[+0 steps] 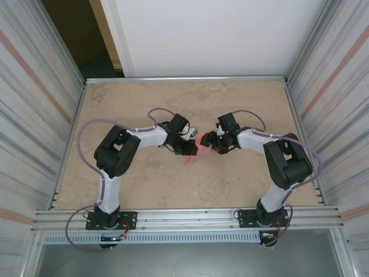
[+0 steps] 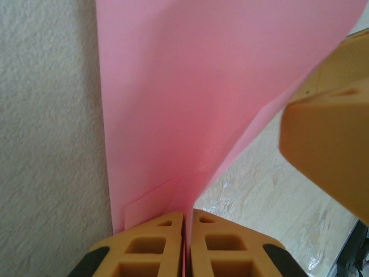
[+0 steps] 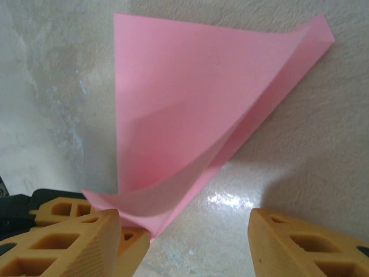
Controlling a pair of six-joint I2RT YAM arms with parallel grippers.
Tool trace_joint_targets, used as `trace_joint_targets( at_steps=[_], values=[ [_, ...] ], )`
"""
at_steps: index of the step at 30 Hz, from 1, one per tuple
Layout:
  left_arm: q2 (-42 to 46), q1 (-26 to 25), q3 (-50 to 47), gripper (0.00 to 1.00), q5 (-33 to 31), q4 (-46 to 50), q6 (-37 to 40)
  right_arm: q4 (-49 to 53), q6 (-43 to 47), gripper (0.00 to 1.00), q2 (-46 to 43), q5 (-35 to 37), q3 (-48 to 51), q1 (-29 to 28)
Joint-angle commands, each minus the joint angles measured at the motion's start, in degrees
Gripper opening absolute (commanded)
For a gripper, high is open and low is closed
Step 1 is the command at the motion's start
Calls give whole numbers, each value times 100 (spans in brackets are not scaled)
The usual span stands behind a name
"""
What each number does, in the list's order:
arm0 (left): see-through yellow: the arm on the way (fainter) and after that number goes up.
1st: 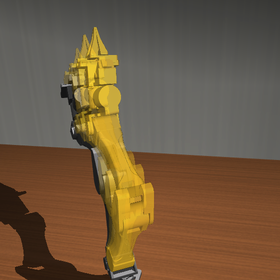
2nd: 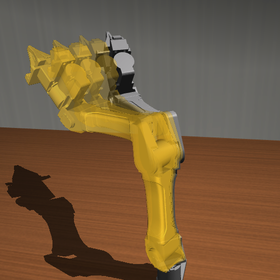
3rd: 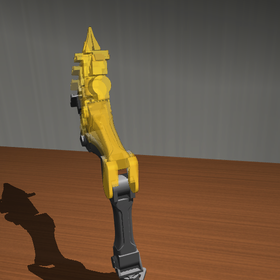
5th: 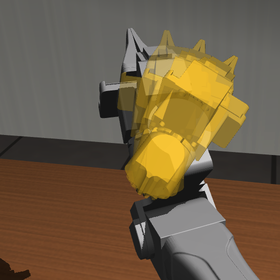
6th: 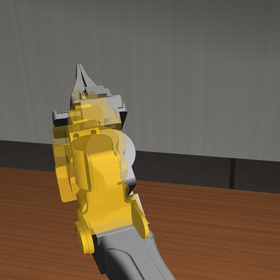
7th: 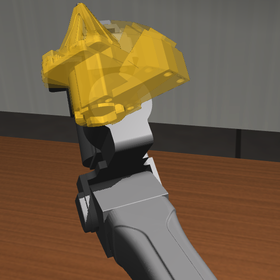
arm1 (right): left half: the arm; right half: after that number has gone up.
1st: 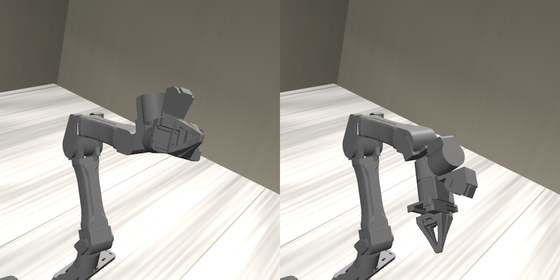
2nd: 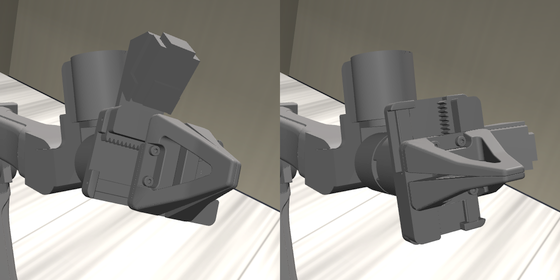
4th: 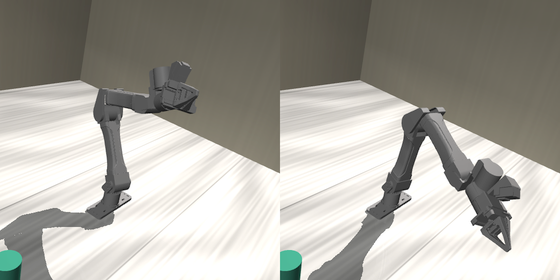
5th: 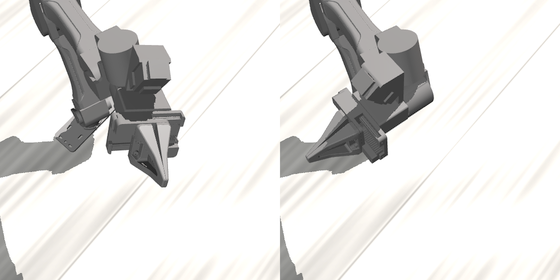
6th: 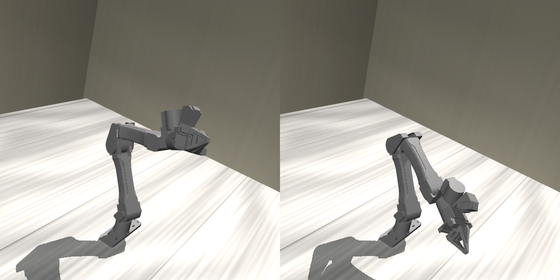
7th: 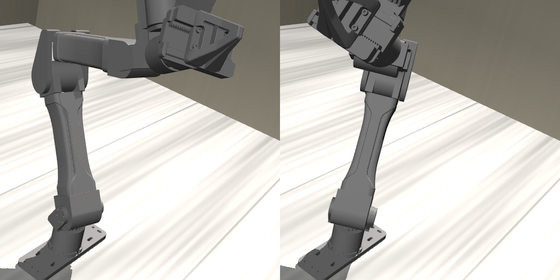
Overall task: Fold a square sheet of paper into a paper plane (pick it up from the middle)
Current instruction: Fold the wing for the fifth time at the center of the table.
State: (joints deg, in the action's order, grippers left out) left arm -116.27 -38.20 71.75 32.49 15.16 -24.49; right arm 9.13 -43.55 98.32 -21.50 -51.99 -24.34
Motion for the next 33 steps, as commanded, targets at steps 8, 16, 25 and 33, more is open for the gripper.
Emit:
trace_joint_targets(
  at_steps=[8, 16, 25, 33],
  values=[
    [-73, 66, 138, 13, 314, 138, -104, 349, 192, 57, 492, 198, -334, -71],
    [464, 67, -124, 21, 321, -111, -71, 623, -9, 55, 989, 431, -515, -88],
    [993, 67, -625, 32, -59, -103, 30, 684, -67, 56, 1132, 405, -602, -104],
    [947, 40, -738, 34, -114, -41, 7, 775, -107, 58, 1201, 410, -664, -107]
  ],
)
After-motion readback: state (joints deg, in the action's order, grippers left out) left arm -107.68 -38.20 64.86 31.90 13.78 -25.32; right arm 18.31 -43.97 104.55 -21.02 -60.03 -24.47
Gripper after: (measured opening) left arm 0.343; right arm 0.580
